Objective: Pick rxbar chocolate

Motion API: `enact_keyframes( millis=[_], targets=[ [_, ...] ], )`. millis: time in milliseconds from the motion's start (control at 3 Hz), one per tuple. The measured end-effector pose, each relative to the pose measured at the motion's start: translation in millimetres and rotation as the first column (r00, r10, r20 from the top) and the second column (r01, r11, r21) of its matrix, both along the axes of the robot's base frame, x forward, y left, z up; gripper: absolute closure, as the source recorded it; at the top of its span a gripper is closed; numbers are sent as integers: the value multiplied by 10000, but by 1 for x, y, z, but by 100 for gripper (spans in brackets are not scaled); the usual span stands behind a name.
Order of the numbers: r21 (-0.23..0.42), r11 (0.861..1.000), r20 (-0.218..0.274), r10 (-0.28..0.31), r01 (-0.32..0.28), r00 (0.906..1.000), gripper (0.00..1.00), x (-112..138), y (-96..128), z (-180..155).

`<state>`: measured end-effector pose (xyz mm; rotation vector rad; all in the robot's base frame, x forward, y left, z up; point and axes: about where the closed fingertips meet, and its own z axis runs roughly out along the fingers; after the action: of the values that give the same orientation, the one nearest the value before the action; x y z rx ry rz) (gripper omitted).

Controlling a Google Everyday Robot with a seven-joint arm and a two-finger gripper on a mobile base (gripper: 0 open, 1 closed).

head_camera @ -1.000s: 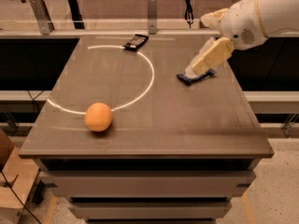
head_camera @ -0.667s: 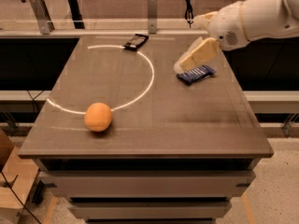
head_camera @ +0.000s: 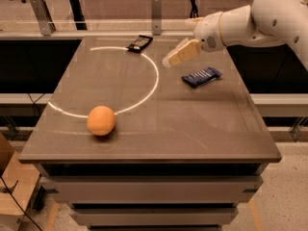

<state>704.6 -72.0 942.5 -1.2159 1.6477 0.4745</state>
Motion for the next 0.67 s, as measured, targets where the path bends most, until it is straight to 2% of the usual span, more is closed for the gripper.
enact_keyframes(
  millis=[333,667],
  targets=[
    [1,10000,-1,2,-2,10000,0,0,0,0],
    [263,9992,181,-300,295,9994,0,8,5,-3]
  ],
)
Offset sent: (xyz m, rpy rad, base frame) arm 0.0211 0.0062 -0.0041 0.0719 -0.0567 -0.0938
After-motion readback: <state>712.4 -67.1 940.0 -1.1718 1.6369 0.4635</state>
